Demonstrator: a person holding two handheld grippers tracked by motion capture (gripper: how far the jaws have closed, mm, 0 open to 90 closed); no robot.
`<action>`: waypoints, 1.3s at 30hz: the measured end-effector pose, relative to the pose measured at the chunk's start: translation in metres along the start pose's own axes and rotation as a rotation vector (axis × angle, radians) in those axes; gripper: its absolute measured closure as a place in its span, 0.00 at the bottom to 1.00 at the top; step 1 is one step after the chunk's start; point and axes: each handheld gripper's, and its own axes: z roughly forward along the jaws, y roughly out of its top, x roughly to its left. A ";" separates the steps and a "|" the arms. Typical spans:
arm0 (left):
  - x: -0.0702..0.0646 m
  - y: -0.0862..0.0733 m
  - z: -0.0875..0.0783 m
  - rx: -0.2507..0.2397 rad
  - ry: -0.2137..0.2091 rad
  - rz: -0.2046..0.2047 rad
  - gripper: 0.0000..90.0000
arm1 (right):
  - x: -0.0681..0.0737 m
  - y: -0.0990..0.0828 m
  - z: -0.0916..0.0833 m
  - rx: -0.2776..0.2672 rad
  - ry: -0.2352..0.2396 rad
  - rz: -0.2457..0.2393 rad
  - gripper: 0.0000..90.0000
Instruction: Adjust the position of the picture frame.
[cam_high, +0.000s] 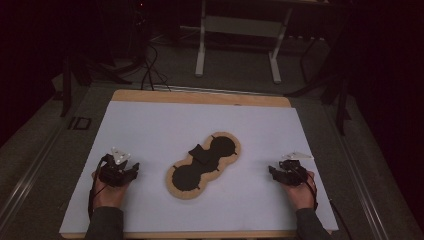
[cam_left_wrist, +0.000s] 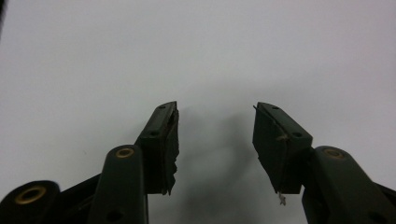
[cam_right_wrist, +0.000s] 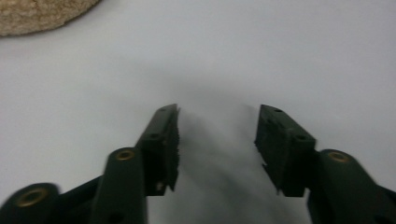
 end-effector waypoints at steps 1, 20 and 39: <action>0.000 0.000 -0.002 -0.018 -0.019 -0.016 0.57 | 0.000 0.000 0.000 0.000 0.000 0.000 0.57; -0.009 0.008 -0.017 -0.096 -0.150 -0.030 0.52 | 0.018 0.009 -0.013 -0.062 -0.014 -0.054 0.58; -0.020 0.013 -0.014 -0.101 -0.218 -0.031 0.64 | 0.043 0.016 -0.007 -0.036 0.038 -0.101 0.55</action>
